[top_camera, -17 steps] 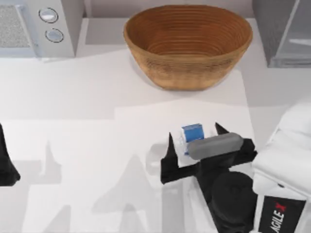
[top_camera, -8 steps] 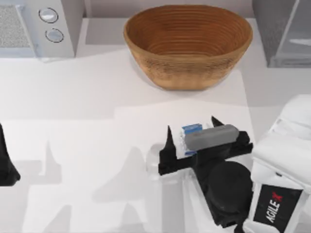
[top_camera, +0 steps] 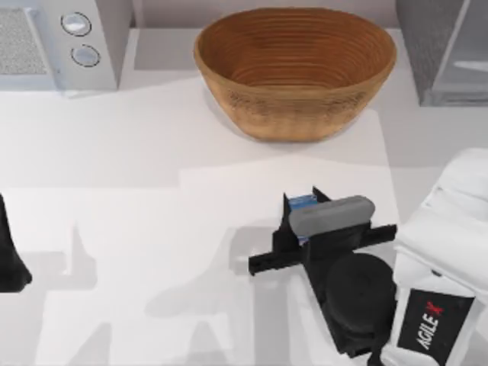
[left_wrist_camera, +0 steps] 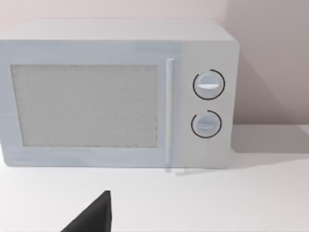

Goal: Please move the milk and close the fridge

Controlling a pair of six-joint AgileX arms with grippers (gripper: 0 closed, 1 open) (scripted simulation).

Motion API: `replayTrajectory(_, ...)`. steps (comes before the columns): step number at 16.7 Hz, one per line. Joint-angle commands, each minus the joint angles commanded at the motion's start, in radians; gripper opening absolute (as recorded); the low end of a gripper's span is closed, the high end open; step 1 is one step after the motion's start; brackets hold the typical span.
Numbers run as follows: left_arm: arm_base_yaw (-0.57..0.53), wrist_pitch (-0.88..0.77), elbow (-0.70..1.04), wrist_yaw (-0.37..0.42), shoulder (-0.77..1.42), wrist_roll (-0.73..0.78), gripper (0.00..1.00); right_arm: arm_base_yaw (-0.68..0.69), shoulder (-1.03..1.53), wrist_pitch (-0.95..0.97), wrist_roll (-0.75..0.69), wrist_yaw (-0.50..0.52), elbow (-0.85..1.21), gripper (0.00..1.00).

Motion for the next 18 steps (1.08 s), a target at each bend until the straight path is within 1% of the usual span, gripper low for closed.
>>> replayTrajectory(3,0.000,0.000,0.000,0.000,0.000,0.000,1.00,0.000,0.000,0.000,0.000,0.000,0.000,0.02)
replayTrajectory(4,0.000,0.000,0.000,0.000,0.000,0.000,1.00,0.000,0.000,0.000,0.000,0.000,0.000,0.00)
replayTrajectory(13,0.000,0.000,0.000,0.000,0.000,0.000,1.00,0.001,-0.004,-0.004,0.000,0.000,-0.003,0.00)
replayTrajectory(18,0.000,0.000,0.000,0.000,0.000,0.000,1.00,0.001,-0.111,-0.106,-0.001,-0.002,-0.023,0.00)
